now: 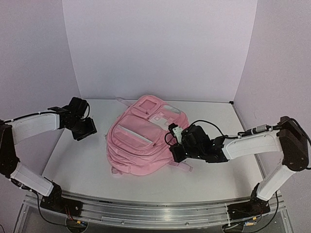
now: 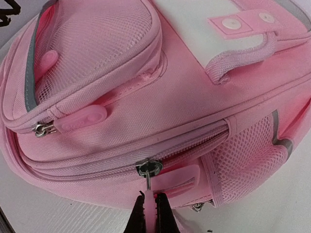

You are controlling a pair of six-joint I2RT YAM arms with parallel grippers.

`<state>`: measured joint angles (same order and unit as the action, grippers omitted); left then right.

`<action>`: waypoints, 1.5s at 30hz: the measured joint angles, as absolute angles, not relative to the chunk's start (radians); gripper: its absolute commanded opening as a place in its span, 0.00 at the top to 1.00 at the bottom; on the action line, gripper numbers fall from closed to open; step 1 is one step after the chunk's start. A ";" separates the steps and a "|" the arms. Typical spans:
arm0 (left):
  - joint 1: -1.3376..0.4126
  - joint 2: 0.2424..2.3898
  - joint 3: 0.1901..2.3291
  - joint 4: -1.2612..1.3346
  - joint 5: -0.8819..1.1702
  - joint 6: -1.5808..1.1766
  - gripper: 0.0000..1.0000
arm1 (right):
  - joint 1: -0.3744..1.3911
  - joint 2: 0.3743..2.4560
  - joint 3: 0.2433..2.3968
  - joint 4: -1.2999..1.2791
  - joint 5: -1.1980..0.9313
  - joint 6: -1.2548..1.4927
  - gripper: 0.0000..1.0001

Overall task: Pack the student bag
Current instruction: Zip the student bag at the center of the board.

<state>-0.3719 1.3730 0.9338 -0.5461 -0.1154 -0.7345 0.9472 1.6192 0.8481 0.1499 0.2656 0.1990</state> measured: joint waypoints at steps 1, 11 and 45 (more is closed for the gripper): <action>-0.365 1.392 0.951 -0.549 -0.116 -0.729 0.14 | 0.951 1.611 0.837 0.135 0.265 0.237 1.00; -0.522 0.975 0.624 -0.407 0.117 -0.941 0.00 | 0.981 1.626 0.869 0.090 0.216 0.360 1.00; -0.831 1.409 0.634 -0.109 0.023 -1.286 0.26 | 0.639 1.601 1.065 -0.200 0.279 0.095 0.31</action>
<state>-0.8311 1.4093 0.6337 -0.1085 0.0228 -1.2855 0.6386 1.6013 1.0653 -0.2002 0.2787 0.0955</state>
